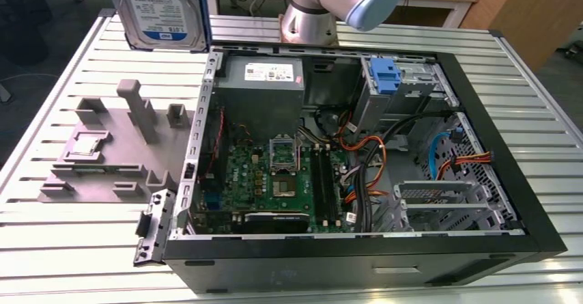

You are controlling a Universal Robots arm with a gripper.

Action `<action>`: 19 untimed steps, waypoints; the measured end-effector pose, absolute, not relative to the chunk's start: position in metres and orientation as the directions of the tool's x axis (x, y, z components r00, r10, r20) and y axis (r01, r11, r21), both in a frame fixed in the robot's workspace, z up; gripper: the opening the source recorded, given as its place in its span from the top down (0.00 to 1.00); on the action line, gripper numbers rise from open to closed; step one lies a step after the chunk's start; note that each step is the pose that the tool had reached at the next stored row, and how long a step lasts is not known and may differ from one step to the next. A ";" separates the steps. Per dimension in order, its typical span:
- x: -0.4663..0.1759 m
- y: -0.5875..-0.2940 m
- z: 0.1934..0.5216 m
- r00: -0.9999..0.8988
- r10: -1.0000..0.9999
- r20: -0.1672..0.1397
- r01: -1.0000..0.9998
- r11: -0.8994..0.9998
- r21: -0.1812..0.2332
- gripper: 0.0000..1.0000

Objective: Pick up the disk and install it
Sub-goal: 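Pick up the disk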

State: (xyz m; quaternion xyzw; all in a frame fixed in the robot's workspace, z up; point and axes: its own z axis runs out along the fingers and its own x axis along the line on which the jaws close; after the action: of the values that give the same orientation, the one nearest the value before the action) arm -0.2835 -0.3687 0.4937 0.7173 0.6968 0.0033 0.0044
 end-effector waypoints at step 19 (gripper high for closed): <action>-0.275 -0.369 0.494 0.029 1.000 -0.002 1.000 -0.029 0.011 0.63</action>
State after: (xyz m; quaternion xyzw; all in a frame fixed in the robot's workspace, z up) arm -0.2754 -0.3687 0.4938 0.7173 0.6968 0.0032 0.0044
